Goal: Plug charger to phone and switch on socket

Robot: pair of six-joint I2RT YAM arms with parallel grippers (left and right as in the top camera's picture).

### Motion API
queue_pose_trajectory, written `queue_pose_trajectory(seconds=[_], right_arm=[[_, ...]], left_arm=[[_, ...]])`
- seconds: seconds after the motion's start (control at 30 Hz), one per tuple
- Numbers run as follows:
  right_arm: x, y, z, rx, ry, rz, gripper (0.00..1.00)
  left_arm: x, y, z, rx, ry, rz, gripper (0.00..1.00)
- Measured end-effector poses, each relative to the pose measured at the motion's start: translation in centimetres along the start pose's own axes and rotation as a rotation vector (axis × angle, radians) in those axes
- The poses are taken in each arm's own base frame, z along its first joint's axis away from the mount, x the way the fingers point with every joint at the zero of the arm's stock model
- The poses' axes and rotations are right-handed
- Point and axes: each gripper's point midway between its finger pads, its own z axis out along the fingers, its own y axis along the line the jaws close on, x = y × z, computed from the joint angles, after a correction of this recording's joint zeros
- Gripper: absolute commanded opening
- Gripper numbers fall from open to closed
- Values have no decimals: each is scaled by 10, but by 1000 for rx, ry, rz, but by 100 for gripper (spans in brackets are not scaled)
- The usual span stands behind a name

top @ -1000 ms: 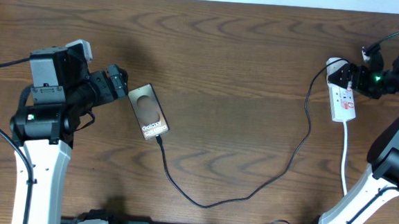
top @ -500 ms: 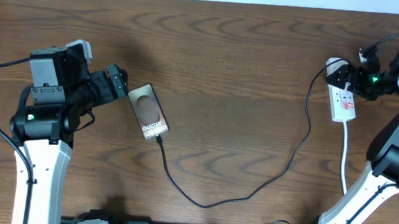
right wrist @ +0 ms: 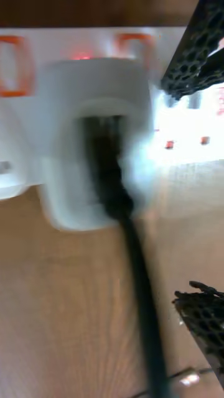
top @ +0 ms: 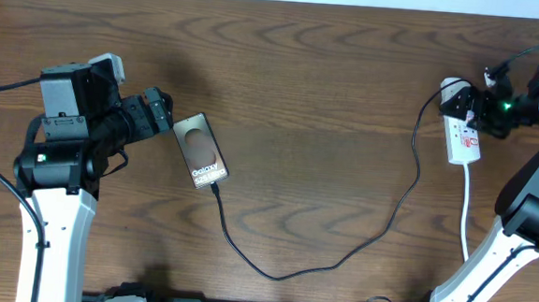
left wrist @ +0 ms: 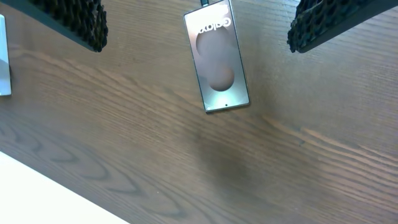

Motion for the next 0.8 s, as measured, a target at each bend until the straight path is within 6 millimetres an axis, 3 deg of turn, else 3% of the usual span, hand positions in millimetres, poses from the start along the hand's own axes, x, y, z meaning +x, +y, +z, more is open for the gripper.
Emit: queue_pose_trajectory(seconds=[0.1, 0.23, 0.43, 0.5, 0.6, 0.8], right_arm=[[10, -11, -9, 92, 65, 60, 99], [12, -27, -41, 257, 104, 127, 99], [3, -15, -92, 360, 56, 140, 99], [2, -3, -111, 367, 25, 132, 99], [-1, 31, -151, 337, -81, 97, 99], [11, 123, -239, 223, -346, -39, 99]], left_arm=[[0, 0, 0, 0, 0, 0, 95], [0, 0, 0, 0, 0, 0, 95], [0, 0, 0, 0, 0, 0, 95], [0, 0, 0, 0, 0, 0, 95], [0, 0, 0, 0, 0, 0, 95], [0, 0, 0, 0, 0, 0, 95]])
